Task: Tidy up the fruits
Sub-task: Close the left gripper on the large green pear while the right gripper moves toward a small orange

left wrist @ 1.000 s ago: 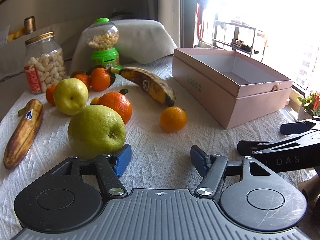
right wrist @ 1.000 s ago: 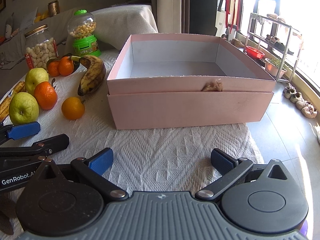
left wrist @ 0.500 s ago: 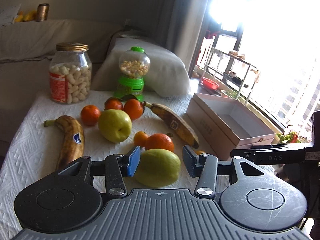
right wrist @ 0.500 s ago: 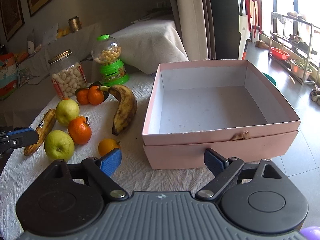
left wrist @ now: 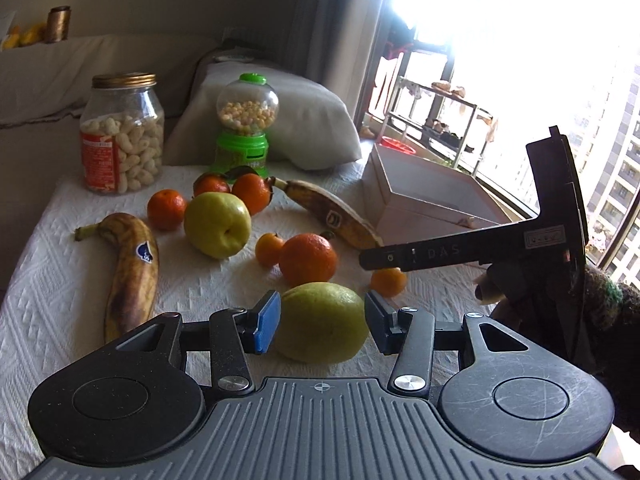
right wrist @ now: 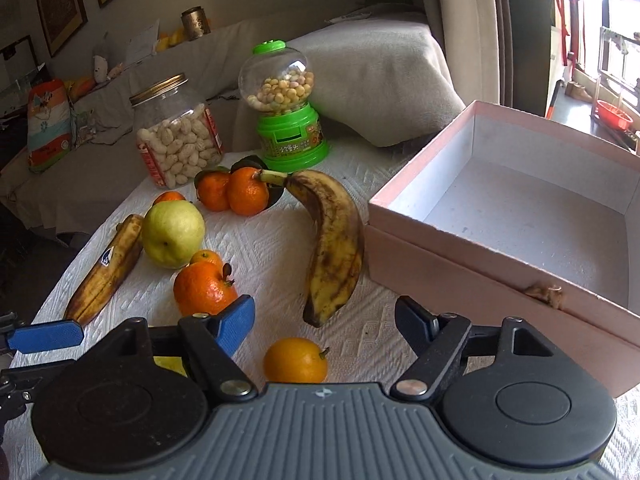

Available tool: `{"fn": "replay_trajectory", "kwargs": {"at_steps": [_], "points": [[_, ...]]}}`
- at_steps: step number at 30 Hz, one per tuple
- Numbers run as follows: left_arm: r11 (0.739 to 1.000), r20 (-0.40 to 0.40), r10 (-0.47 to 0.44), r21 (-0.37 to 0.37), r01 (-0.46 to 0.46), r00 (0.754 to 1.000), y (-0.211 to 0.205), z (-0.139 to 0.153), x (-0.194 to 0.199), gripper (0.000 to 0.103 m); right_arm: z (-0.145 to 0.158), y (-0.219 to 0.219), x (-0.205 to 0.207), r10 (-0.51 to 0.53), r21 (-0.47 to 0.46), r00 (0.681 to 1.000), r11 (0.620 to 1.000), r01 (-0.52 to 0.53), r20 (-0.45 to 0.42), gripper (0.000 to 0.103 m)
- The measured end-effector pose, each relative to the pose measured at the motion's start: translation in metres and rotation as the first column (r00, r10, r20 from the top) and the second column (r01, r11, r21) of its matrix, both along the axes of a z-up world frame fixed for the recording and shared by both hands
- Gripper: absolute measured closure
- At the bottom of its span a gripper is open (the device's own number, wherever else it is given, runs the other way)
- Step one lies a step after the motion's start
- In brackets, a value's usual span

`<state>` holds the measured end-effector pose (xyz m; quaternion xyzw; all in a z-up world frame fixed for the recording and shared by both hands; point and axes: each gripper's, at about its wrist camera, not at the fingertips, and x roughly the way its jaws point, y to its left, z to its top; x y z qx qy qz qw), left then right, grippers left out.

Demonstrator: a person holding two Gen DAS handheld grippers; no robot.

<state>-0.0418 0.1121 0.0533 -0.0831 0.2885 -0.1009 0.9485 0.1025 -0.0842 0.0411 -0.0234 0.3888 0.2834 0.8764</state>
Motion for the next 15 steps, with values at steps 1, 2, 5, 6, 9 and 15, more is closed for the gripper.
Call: {"fn": "replay_trajectory", "kwargs": {"at_steps": [1, 2, 5, 6, 9, 15], "points": [[1.0, 0.002, 0.002, 0.005, -0.002, 1.0, 0.0, 0.0, 0.0, 0.051, -0.002, 0.002, -0.005, 0.007, -0.011, 1.0, 1.0, -0.007, 0.002, 0.029], [1.0, 0.002, 0.008, 0.01, -0.008, 1.0, 0.0, 0.0, 0.0, 0.051, -0.003, 0.003, -0.011, 0.009, -0.022, 1.0, 1.0, -0.009, 0.013, 0.029], [0.998, -0.018, 0.054, 0.011, -0.054, 0.998, 0.006, -0.001, 0.003, 0.051, 0.002, 0.003, -0.03, 0.021, -0.033, 0.997, 0.999, -0.018, 0.073, 0.029], [0.997, -0.024, 0.076, 0.005, -0.076, 0.997, 0.01, -0.001, 0.003, 0.051, 0.004, 0.003, -0.035, 0.03, -0.027, 0.996, 0.999, -0.028, 0.079, 0.029], [0.989, -0.042, 0.145, -0.026, -0.146, 0.989, 0.025, -0.001, 0.002, 0.052, 0.011, 0.004, -0.049, 0.086, -0.01, 0.993, 0.996, -0.085, 0.08, 0.029], [0.967, -0.082, 0.239, -0.071, -0.245, 0.968, 0.053, -0.001, -0.003, 0.052, 0.023, 0.031, -0.073, 0.198, -0.002, 0.971, 0.98, -0.199, 0.134, 0.029]]}}
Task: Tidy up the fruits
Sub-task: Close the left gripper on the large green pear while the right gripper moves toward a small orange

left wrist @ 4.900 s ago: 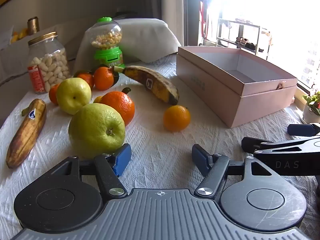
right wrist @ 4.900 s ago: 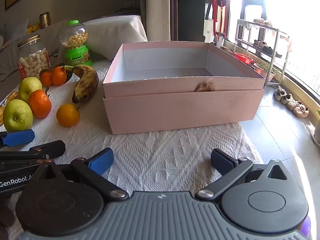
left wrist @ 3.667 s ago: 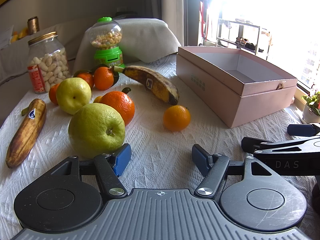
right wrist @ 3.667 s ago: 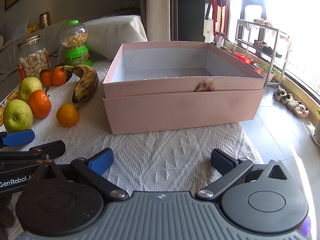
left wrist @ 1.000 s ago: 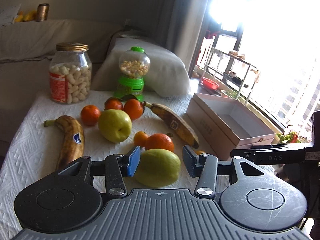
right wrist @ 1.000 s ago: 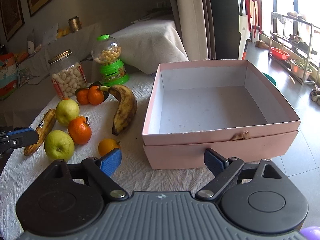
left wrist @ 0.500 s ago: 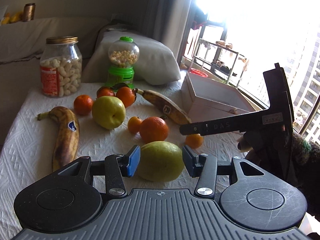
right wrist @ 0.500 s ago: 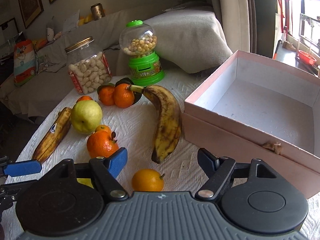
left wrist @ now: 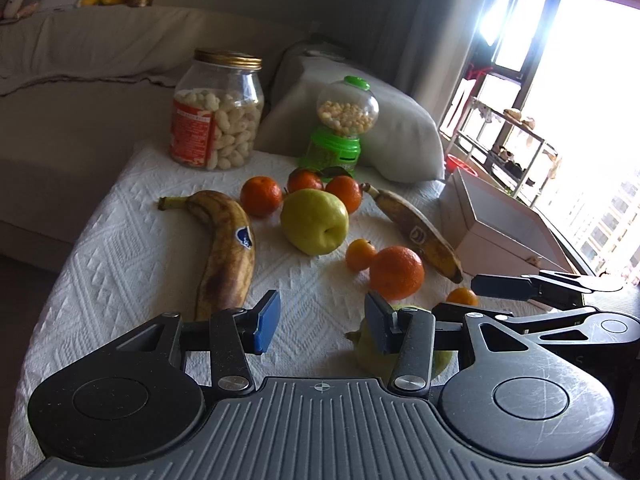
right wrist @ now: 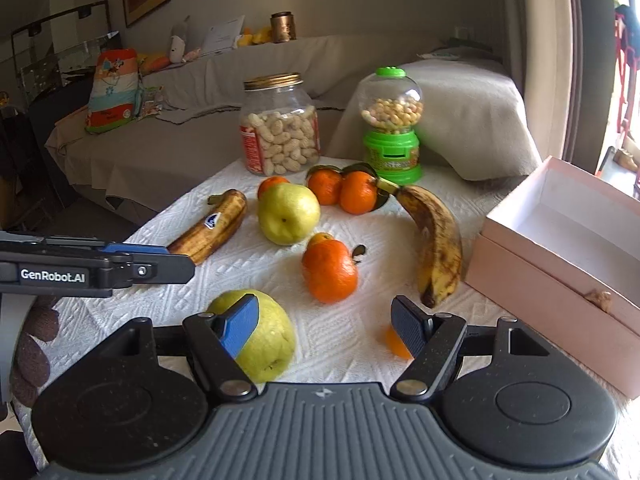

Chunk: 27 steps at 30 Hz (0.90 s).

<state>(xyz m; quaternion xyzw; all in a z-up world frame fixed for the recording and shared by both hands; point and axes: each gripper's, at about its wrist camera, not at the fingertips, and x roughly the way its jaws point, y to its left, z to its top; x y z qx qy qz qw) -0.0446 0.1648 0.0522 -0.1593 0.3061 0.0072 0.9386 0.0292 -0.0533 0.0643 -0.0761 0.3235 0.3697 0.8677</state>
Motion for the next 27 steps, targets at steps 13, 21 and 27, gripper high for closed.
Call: {"fn": "replay_trajectory", "kwargs": {"at_steps": [13, 21, 27], "points": [[0.989, 0.024, -0.13, -0.061, 0.132, 0.991, -0.01, 0.0, -0.009, 0.052, 0.0, -0.007, -0.004, -0.031, 0.047, 1.0, 0.998, 0.031, -0.005, 0.051], [0.955, 0.028, -0.295, 0.053, 0.293, 0.955, -0.055, 0.001, -0.009, 0.051, -0.001, -0.03, -0.014, -0.069, 0.065, 0.998, 0.995, 0.069, -0.004, 0.051], [0.932, -0.002, -0.349, 0.102, 0.347, 0.937, -0.071, -0.003, -0.002, 0.052, -0.004, -0.041, -0.015, -0.089, 0.086, 0.996, 0.992, 0.09, -0.021, 0.051]]}}
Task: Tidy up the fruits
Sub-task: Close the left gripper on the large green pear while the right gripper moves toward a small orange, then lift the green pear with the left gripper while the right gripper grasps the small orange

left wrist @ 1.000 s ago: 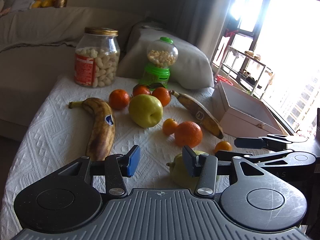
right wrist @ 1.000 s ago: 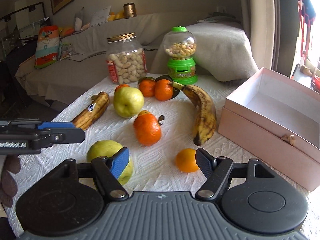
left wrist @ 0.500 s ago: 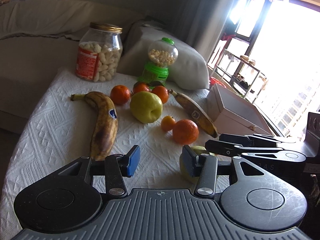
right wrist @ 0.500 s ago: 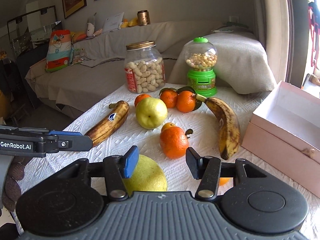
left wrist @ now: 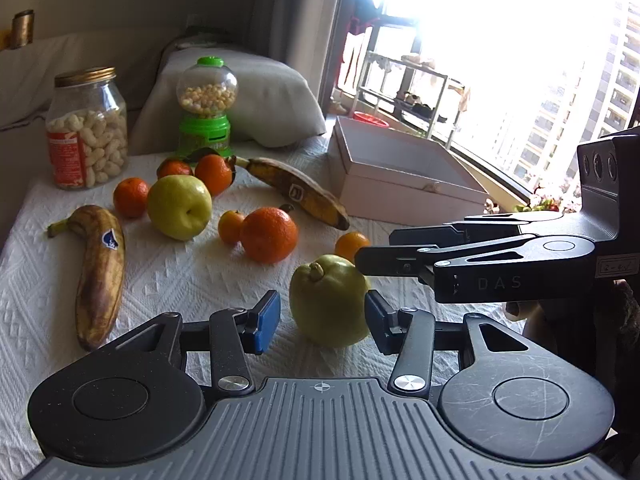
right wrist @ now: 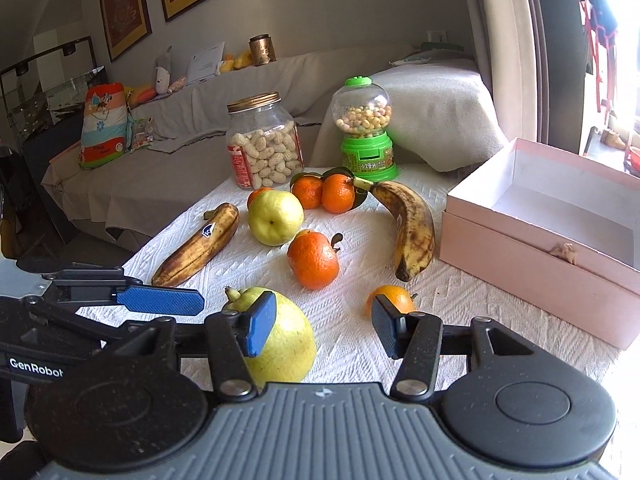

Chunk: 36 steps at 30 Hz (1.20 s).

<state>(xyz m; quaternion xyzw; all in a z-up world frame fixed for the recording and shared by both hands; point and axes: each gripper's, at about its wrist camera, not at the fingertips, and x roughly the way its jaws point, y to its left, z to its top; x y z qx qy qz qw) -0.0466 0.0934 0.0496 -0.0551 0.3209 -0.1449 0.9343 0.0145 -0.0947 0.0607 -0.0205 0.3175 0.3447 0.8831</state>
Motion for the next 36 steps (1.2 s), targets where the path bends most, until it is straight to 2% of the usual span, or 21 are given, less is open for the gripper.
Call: {"fn": "replay_trajectory", "kwargs": {"at_steps": [8, 12, 18, 20, 23, 29, 33, 36], "points": [[0.998, 0.001, -0.064, 0.022, 0.064, 0.998, -0.018, -0.003, 0.004, 0.051, -0.005, -0.019, 0.001, -0.026, 0.029, 0.999, 0.999, 0.028, -0.04, 0.051], [0.994, 0.018, -0.087, 0.073, 0.085, 0.996, -0.03, -0.002, 0.006, 0.05, -0.009, -0.026, 0.002, -0.044, 0.033, 0.997, 0.998, 0.046, -0.059, 0.05], [0.989, 0.035, -0.06, 0.136, 0.055, 0.998, -0.037, 0.0, 0.009, 0.05, -0.014, -0.041, 0.005, -0.08, 0.063, 0.992, 0.994, 0.086, -0.1, 0.05], [0.987, 0.047, -0.039, 0.16, 0.031, 0.998, -0.039, 0.002, 0.01, 0.05, -0.014, -0.046, 0.005, -0.111, 0.056, 0.99, 0.992, 0.116, -0.088, 0.049], [0.987, 0.041, -0.051, 0.155, 0.044, 0.998, -0.042, 0.003, 0.011, 0.05, -0.015, -0.052, 0.004, -0.149, 0.034, 0.987, 0.988, 0.151, -0.061, 0.049], [0.981, 0.043, -0.096, 0.175, 0.087, 0.994, -0.056, 0.002, 0.01, 0.036, -0.027, -0.063, 0.0, -0.231, -0.034, 0.973, 0.972, 0.231, 0.004, 0.04], [0.983, 0.025, -0.098, 0.158, 0.093, 0.995, -0.057, 0.0, 0.013, 0.023, -0.039, -0.07, 0.002, -0.261, -0.05, 0.965, 0.964, 0.26, -0.021, 0.04], [0.989, 0.029, -0.081, 0.129, 0.076, 0.996, -0.056, 0.0, 0.014, 0.022, -0.039, -0.073, 0.003, -0.276, -0.032, 0.961, 0.961, 0.275, -0.027, 0.037]]}}
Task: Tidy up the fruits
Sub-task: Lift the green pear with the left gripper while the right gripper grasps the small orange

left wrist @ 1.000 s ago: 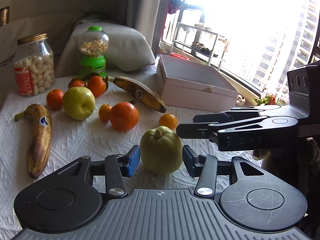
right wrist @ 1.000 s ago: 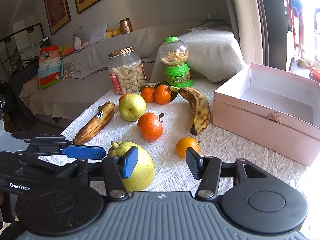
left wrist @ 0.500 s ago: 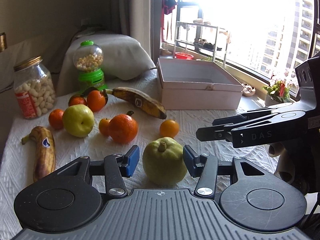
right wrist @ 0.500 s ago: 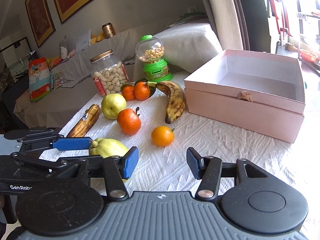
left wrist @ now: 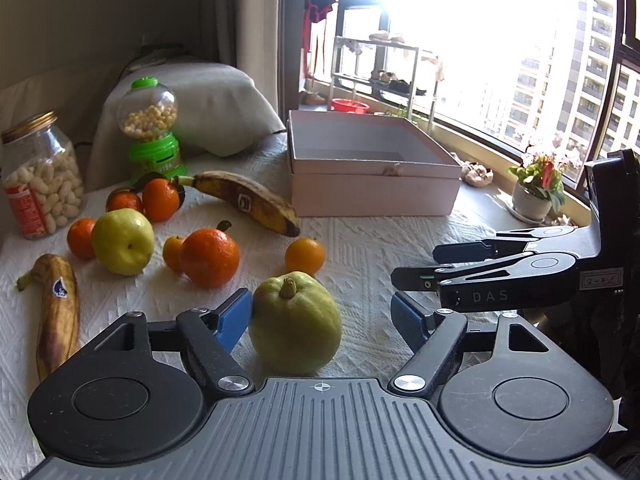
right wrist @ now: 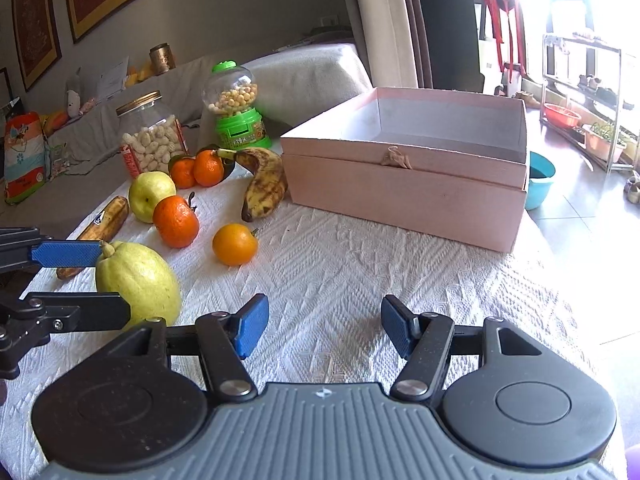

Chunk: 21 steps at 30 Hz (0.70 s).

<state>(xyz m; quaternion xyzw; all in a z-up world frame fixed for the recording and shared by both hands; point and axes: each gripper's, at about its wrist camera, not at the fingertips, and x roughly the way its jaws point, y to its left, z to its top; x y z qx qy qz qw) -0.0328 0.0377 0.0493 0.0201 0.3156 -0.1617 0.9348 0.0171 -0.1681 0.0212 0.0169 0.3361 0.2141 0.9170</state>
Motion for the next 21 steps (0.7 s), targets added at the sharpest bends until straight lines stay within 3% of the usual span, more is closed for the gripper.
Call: {"fn": "replay_trajectory", "kwargs": {"at_steps": [1, 8, 17, 19, 21], "points": [[1.0, -0.001, 0.014, -0.011, -0.014, 1.0, 0.001, 0.0, 0.001, 0.023, 0.0, 0.0, 0.0, -0.004, 0.0, 1.0, 1.0, 0.004, 0.002, 0.033], [0.992, -0.05, 0.113, -0.049, -0.115, 0.992, 0.011, -0.012, 0.016, 0.027, -0.002, 0.003, -0.002, 0.001, -0.012, 1.0, 1.0, -0.001, 0.0, 0.032], [0.99, -0.069, 0.12, -0.072, -0.125, 0.99, 0.012, -0.024, 0.02, 0.029, -0.004, 0.006, -0.001, 0.006, -0.031, 1.0, 0.999, -0.006, -0.004, 0.027], [0.988, -0.07, 0.125, -0.087, -0.13, 0.99, 0.013, -0.027, 0.02, 0.039, -0.004, 0.007, -0.001, 0.008, -0.036, 1.0, 0.999, -0.008, -0.004, 0.027], [0.987, -0.062, 0.13, -0.092, -0.135, 0.99, 0.014, -0.028, 0.019, 0.039, -0.004, 0.008, -0.001, 0.008, -0.043, 1.0, 0.999, -0.008, -0.003, 0.027]]}}
